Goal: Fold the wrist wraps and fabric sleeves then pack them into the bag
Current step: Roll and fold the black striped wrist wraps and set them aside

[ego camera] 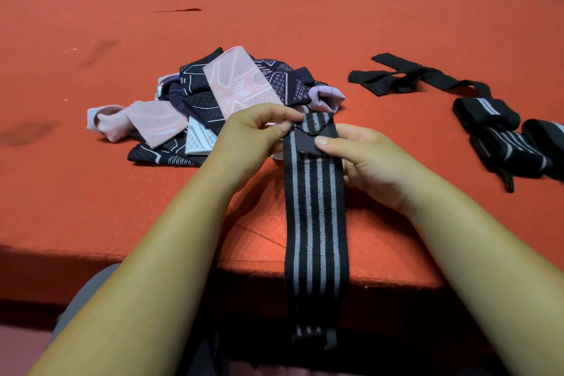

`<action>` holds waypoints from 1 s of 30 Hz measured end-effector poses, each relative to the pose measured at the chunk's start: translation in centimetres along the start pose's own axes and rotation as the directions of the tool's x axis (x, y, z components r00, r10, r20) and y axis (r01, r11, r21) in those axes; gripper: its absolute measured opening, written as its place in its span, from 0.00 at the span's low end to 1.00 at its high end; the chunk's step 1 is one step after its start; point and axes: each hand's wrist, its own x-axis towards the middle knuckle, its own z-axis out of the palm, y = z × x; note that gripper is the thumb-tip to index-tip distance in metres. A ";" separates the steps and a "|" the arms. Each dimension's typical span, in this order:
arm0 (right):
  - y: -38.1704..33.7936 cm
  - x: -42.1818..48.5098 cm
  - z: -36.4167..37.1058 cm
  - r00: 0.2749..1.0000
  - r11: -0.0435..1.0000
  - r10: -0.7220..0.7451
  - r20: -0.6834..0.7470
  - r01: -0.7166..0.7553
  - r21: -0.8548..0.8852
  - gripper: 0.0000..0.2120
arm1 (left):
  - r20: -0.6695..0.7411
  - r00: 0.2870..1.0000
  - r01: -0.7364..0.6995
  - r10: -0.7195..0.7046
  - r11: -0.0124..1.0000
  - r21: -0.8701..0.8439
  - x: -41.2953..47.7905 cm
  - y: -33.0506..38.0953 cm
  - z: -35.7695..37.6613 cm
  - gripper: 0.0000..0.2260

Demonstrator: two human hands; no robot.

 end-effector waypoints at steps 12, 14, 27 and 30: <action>0.5 -0.1 0.5 0.994 0.994 -0.109 -0.013 0.109 -0.003 0.17 | -0.136 0.979 0.144 -0.154 0.986 -0.077 -0.5 0.4 1.4 0.06; 0.7 0.0 0.6 0.991 0.992 -0.124 -0.052 0.122 -0.042 0.16 | -0.096 0.980 0.169 -0.176 0.982 -0.079 -1.0 0.8 1.6 0.07; 1.5 0.3 -0.3 1.000 0.982 0.004 0.010 -0.002 -0.191 0.14 | 0.086 0.973 0.222 -0.216 0.972 -0.075 -2.0 0.1 0.5 0.27; 1.7 0.0 -0.5 0.999 0.973 0.010 0.037 -0.001 -0.230 0.15 | 0.094 0.969 0.236 -0.228 0.968 -0.082 -1.8 -0.3 0.6 0.25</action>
